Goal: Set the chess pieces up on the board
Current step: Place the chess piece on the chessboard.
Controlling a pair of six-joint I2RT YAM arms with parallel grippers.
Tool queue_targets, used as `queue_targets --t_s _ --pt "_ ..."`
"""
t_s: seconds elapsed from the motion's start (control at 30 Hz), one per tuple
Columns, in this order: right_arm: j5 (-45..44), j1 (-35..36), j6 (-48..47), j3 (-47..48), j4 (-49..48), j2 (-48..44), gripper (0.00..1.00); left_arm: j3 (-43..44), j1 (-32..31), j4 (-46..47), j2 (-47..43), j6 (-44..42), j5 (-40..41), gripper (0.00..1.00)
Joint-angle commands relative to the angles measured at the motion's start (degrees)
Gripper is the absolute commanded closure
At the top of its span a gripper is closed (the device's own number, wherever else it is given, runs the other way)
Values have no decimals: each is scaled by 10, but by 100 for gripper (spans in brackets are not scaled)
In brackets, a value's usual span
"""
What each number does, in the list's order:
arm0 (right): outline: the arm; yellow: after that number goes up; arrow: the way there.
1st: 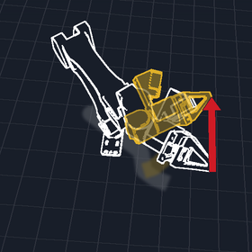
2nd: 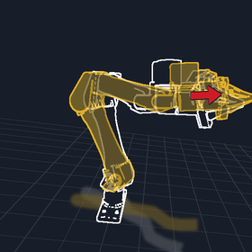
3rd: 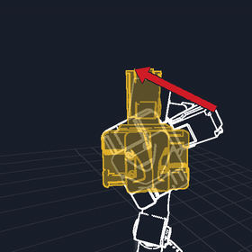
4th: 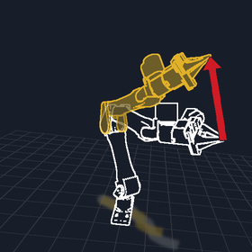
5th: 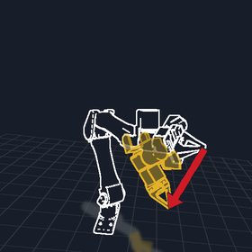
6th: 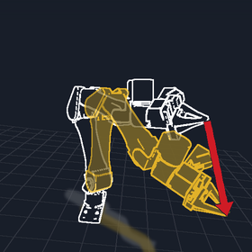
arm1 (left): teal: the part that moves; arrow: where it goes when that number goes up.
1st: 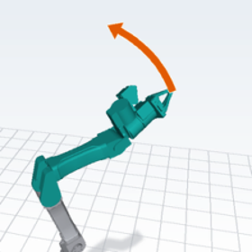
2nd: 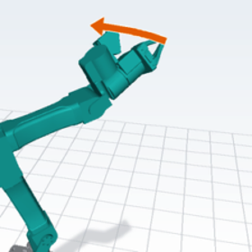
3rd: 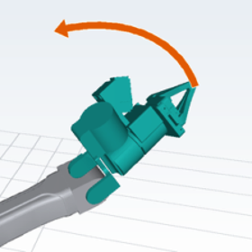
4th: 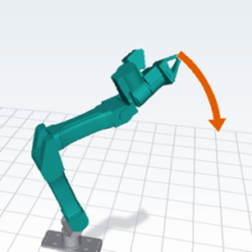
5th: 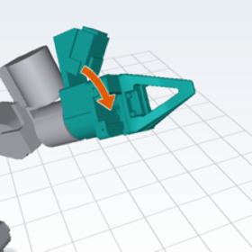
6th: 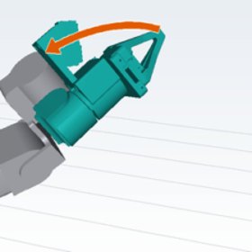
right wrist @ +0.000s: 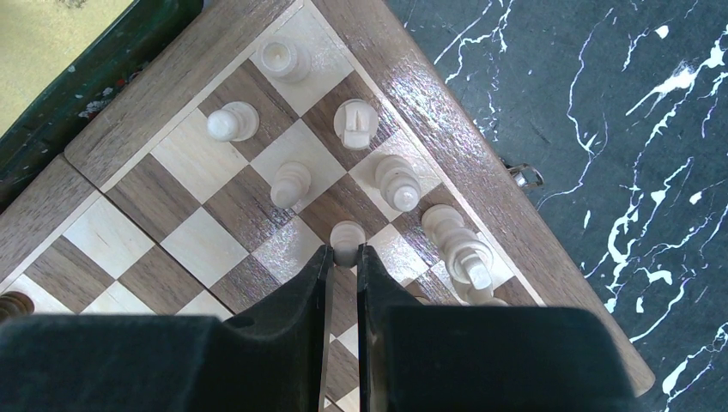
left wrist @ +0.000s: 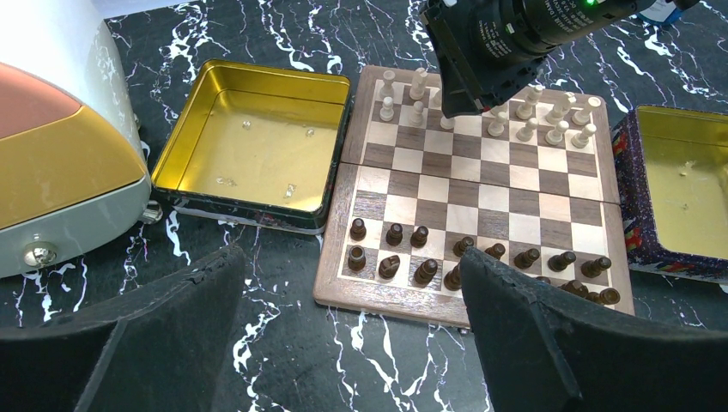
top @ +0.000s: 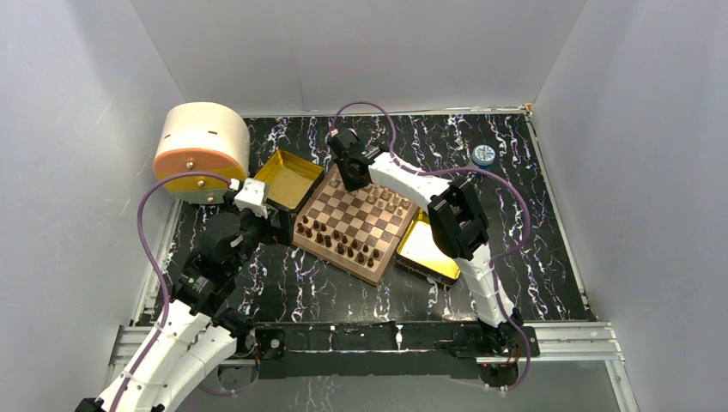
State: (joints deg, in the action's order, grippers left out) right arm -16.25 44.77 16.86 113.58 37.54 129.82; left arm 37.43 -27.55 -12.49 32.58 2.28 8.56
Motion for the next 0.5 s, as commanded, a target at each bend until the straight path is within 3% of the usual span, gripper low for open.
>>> queue_targets --t_s 0.0,0.47 --pt "6 -3 12 20 -16 12 80 6 1 4 -2 -6 1 7" --pt "7 -3 9 28 -11 21 80 6 1 4 -3 -5 0 8"
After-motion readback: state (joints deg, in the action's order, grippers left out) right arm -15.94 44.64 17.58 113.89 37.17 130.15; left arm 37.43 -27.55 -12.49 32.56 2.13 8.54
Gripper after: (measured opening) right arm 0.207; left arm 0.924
